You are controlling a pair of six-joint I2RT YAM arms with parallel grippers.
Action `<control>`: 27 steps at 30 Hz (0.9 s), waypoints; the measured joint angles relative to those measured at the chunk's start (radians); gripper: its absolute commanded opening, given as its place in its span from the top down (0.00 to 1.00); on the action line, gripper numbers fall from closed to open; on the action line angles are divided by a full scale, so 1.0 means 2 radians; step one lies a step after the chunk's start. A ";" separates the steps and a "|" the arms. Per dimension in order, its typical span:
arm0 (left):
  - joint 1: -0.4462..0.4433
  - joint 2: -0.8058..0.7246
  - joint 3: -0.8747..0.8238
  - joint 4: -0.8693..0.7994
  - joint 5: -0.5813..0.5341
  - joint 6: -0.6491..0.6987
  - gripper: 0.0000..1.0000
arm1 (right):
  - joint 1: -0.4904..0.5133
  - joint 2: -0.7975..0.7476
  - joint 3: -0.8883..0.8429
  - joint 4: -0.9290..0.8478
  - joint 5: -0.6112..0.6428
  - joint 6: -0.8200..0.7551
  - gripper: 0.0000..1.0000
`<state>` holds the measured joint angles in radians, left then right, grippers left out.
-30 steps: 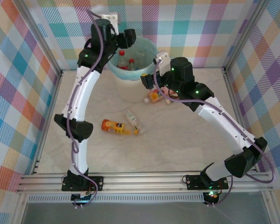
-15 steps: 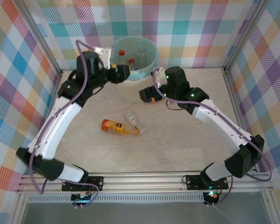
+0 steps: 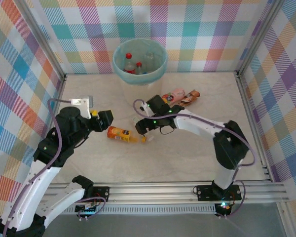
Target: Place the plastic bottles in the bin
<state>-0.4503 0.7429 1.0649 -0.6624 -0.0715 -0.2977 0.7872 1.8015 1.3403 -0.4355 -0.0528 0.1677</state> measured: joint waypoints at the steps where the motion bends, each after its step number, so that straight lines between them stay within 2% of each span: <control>1: 0.000 -0.008 -0.006 -0.008 -0.007 -0.004 0.26 | 0.001 0.020 0.012 -0.001 0.004 -0.002 0.07; 7: 0.000 -0.042 -0.023 -0.041 -0.045 -0.020 0.26 | 0.003 0.108 0.104 -0.011 0.021 -0.019 0.05; 19: 0.000 -0.059 -0.024 -0.069 -0.076 -0.025 0.26 | 0.003 0.202 0.211 -0.046 0.035 -0.056 0.07; 21: 0.000 -0.060 -0.024 -0.072 -0.077 -0.025 0.26 | 0.004 0.213 0.224 -0.053 0.035 -0.062 0.10; 27: 0.000 -0.061 -0.024 -0.074 -0.079 -0.025 0.25 | 0.008 0.240 0.259 -0.071 0.034 -0.075 0.30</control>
<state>-0.4503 0.6212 1.0168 -0.8108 -0.2302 -0.3481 0.8040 2.2814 1.8584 -0.5766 0.0154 0.0181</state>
